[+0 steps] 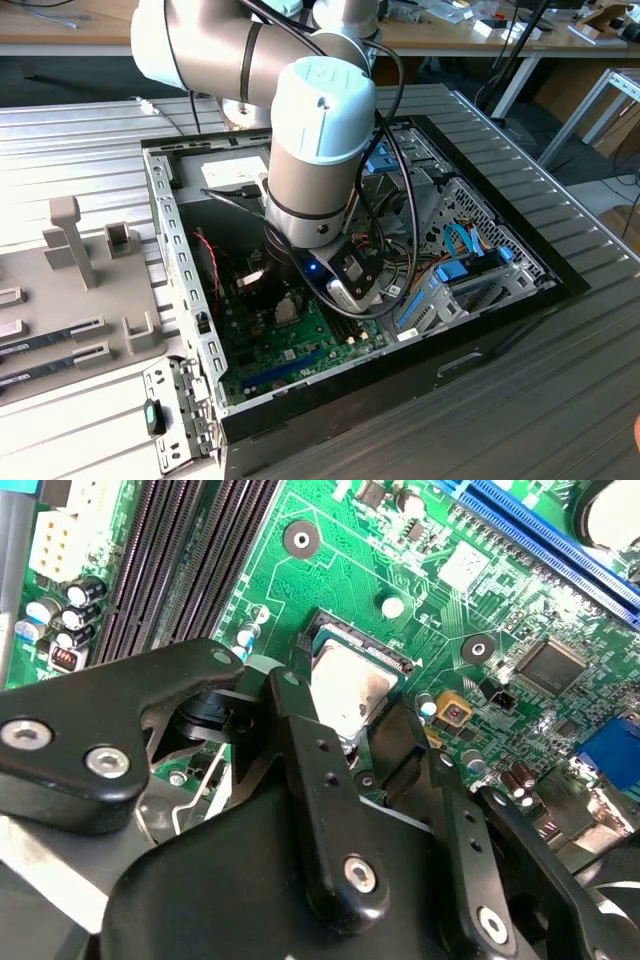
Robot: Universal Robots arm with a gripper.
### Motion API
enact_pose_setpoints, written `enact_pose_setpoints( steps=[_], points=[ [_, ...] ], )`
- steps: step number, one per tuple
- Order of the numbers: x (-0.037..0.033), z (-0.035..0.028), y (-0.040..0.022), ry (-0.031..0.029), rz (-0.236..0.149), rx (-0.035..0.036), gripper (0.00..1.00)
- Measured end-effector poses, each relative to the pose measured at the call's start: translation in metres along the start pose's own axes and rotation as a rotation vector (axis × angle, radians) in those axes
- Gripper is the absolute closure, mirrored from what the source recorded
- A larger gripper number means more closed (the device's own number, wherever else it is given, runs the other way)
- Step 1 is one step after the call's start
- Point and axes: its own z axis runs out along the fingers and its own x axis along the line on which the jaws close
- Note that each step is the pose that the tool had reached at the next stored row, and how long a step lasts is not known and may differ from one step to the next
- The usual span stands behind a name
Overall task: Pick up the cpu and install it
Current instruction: 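Place the cpu into insertion slot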
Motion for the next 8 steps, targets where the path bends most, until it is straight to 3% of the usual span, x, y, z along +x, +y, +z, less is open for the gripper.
enact_pose_setpoints(
  steps=[3,8],
  points=[
    [0.0000,-0.0001,0.0000,-0.0001,0.000,0.0124,0.53],
    [0.0000,-0.0001,0.0000,-0.0002,0.000,0.0132,0.53]
  ],
)
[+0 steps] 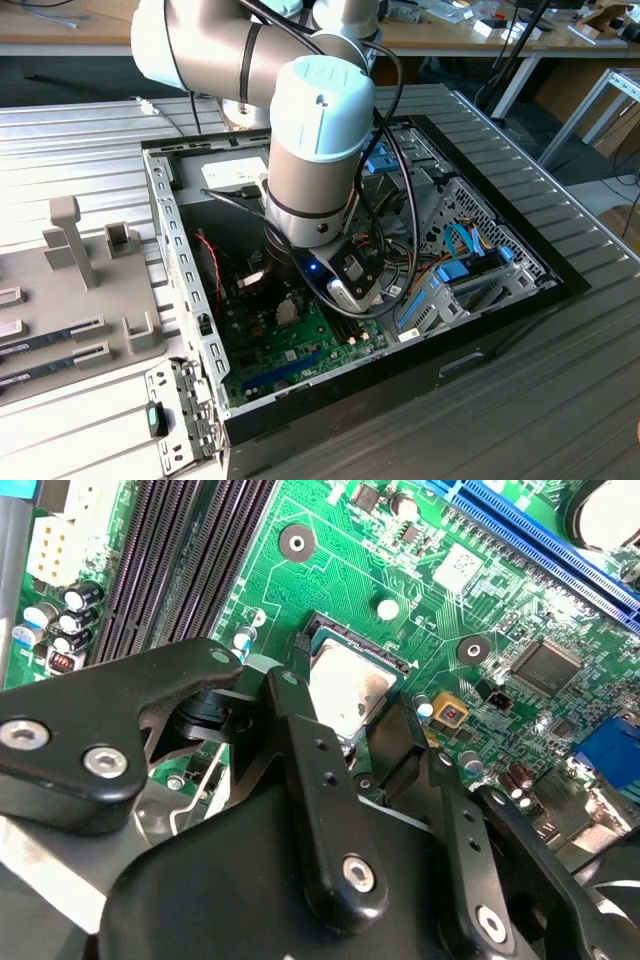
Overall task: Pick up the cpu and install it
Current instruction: 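Place the cpu into insertion slot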
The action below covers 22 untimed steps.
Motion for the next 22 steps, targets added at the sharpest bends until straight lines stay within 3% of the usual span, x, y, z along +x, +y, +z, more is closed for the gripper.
enact_pose_setpoints(
  steps=[8,12,18,22],
  points=[
    [-0.0001,0.0000,0.0000,0.0000,0.000,-0.0001,0.45],
    [-0.0002,-0.0078,-0.0003,-0.0006,0.000,-0.0003,0.45],
    [-0.0002,-0.0081,0.0024,-0.0008,0.000,-0.0004,0.45],
    [-0.0002,-0.0080,0.0024,-0.0007,0.000,-0.0004,0.54]
  ],
)
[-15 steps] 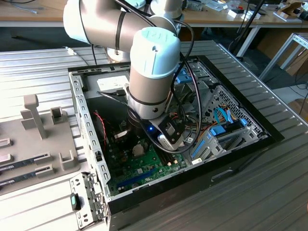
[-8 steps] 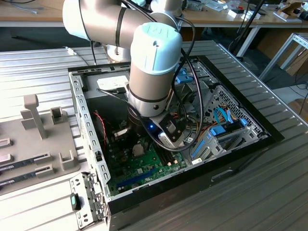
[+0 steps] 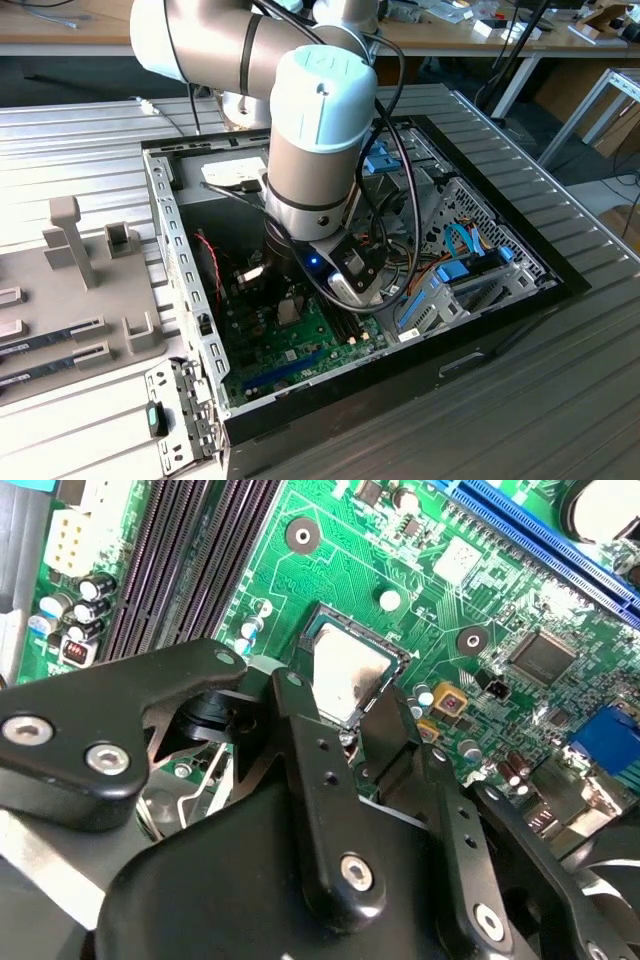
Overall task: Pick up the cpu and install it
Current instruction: 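Place the cpu into insertion slot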
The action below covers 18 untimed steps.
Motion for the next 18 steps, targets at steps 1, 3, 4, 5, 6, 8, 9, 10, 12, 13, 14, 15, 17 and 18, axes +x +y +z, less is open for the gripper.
enact_pose_setpoints(
  steps=[1,3,4,5,6,8,9,10,12,13,14,15,17,18],
  points=[
    [0.0000,0.0001,-0.0001,0.0002,0.000,0.0001,0.54],
    [-0.0007,0.0010,0.0000,0.0031,-0.007,0.0040,0.54],
    [-0.0008,0.0014,0.0000,0.0041,-0.009,0.0051,0.54],
    [-0.0009,0.0016,0.0001,0.0046,-0.009,0.0064,0.54],
    [-0.0009,0.0020,0.0004,0.0049,-0.009,0.0078,0.54],
    [-0.0009,0.0031,0.0012,0.0051,-0.009,0.0078,0.54],
    [-0.0009,0.0035,0.0013,0.0053,-0.009,0.0078,0.54],
    [-0.0009,0.0041,0.0014,0.0057,-0.009,0.0080,0.54],
    [-0.0009,0.0049,0.0014,0.0063,-0.009,0.0087,0.54],
    [-0.0008,0.0053,0.0014,0.0066,-0.009,0.0090,0.54],
    [-0.0009,0.0055,0.0014,0.0065,-0.009,0.0090,0.54],
    [-0.0009,0.0056,0.0015,0.0063,-0.009,0.0089,0.54],
    [-0.0009,0.0057,0.0021,0.0062,-0.009,0.0087,0.54],
    [-0.0009,0.0056,0.0028,0.0062,-0.009,0.0087,0.54]
  ],
)
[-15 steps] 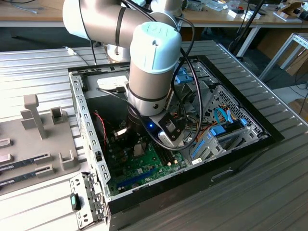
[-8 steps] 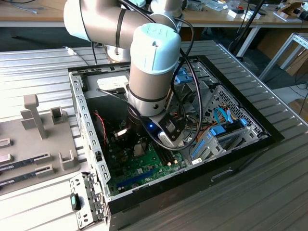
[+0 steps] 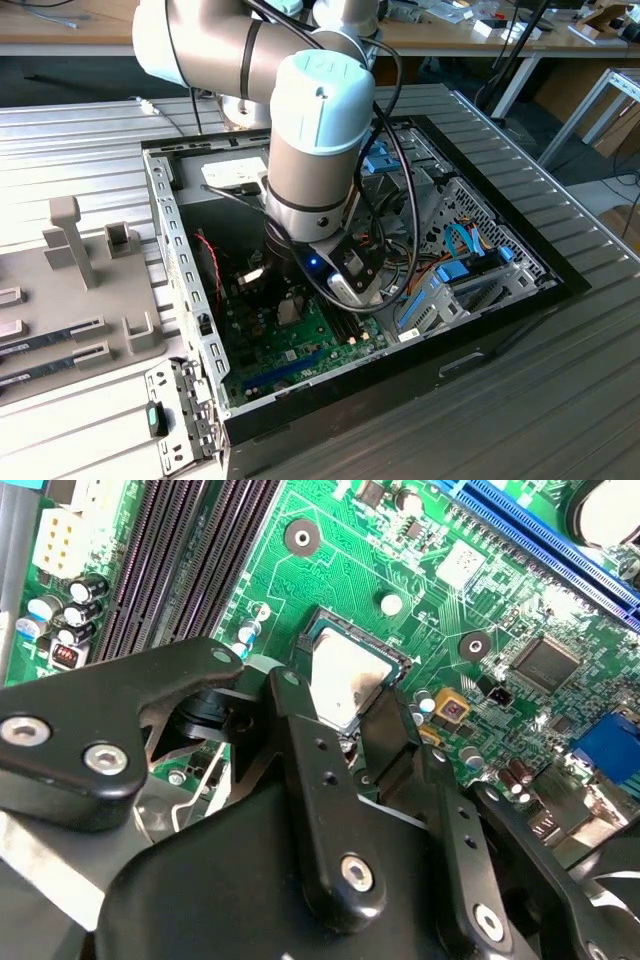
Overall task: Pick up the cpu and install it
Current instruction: 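Place the cpu into insertion slot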
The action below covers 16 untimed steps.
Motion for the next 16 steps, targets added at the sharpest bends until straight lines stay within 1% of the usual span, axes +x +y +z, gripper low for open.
enact_pose_setpoints(
  steps=[2,9,16],
  points=[
    [0.0000,-0.0001,0.0008,0.0001,0.000,0.0001,0.58],
    [0.0001,-0.0001,0.0013,0.0001,0.000,-0.0017,0.58],
    [0.0009,-0.0039,0.0011,-0.0001,-0.001,-0.0018,0.58]
  ],
)
